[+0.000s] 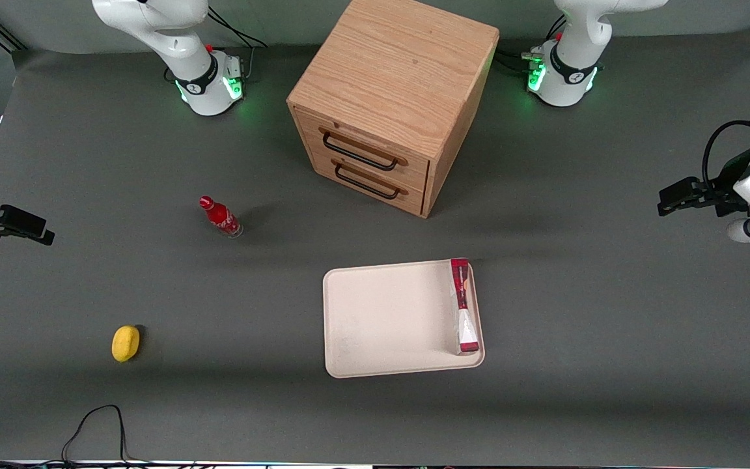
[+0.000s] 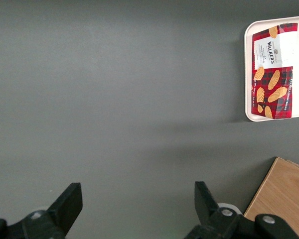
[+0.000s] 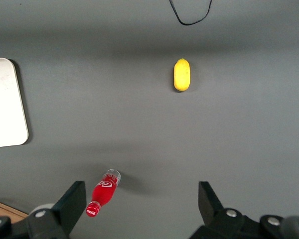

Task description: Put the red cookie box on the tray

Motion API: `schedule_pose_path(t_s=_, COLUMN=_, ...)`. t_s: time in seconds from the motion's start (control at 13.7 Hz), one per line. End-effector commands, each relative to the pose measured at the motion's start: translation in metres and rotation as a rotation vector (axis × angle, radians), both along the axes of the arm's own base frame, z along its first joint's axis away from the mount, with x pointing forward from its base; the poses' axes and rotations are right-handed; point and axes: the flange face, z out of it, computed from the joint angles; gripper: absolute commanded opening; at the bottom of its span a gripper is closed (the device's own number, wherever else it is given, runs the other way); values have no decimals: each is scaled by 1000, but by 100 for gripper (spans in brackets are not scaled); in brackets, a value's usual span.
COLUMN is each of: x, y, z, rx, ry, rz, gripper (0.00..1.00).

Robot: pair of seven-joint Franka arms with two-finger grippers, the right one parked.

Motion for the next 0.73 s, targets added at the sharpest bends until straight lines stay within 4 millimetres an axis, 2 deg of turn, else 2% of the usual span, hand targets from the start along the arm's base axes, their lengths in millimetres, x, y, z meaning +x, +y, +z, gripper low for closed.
schedule_pose_path(t_s=0.0, x=-7, y=-3, z=5, rx=-12, ry=4, rz=-13, gripper=100)
schedule_pose_path(t_s=0.66, x=-6, y=0, z=0, rx=34, ry=12, rz=-4, gripper=100)
